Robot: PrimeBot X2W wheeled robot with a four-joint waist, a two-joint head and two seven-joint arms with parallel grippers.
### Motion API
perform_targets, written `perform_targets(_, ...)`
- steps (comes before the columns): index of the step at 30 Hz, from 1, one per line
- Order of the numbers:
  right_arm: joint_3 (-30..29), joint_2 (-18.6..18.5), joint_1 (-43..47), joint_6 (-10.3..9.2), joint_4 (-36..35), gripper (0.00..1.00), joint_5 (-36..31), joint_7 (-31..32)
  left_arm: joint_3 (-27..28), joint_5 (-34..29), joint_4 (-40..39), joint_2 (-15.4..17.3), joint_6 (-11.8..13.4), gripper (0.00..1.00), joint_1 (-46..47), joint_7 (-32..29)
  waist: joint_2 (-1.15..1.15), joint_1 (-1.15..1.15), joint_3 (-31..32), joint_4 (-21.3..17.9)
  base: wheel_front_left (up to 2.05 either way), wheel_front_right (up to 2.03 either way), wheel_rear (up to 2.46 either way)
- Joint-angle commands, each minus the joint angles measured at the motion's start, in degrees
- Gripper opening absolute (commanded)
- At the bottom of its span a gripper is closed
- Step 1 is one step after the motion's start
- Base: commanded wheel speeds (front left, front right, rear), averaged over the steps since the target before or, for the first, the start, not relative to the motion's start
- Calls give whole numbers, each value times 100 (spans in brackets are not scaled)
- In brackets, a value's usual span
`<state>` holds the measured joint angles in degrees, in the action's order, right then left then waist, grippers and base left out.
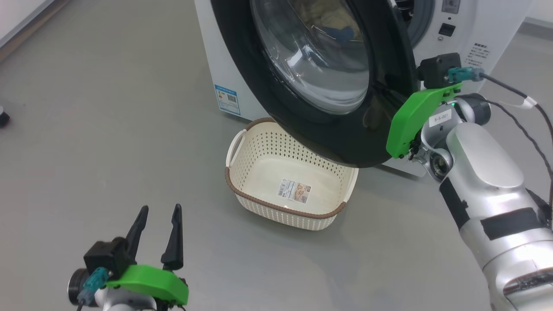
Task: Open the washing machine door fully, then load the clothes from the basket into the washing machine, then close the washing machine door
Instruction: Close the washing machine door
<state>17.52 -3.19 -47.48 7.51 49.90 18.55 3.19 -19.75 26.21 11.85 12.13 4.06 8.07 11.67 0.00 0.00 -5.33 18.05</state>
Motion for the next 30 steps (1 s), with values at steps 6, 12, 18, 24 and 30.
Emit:
perform_targets(6, -392, -49, -623, -2, 263, 0, -178, -172, 131, 0, -79, 25, -45, 100, 308, 114, 0, 0, -101, 96, 0, 0, 0)
perform_targets(12, -953, -102, -1040, -2, 808, 0, -298, -249, 154, 48, -5, -41, -76, 100, 402, 185, 0, 0, -284, 228, 0, 0, 0)
perform_targets(18, -1607, -305, -1532, -2, 1369, 0, -686, -507, 75, 52, 113, -181, -198, 100, 592, 249, 0, 0, -461, 461, 0, 0, 0)
perform_targets(24, -2166, -548, -1966, -2, 1763, 0, -1222, -850, 44, 55, 253, -326, -323, 100, 764, 297, 0, 0, -601, 764, 0, 0, 0)
perform_targets(30, -2830, -835, -2229, -2, 1943, 0, -1875, -1200, 48, 33, 377, -439, -429, 100, 880, 320, 0, 0, -692, 1032, 0, 0, 0)
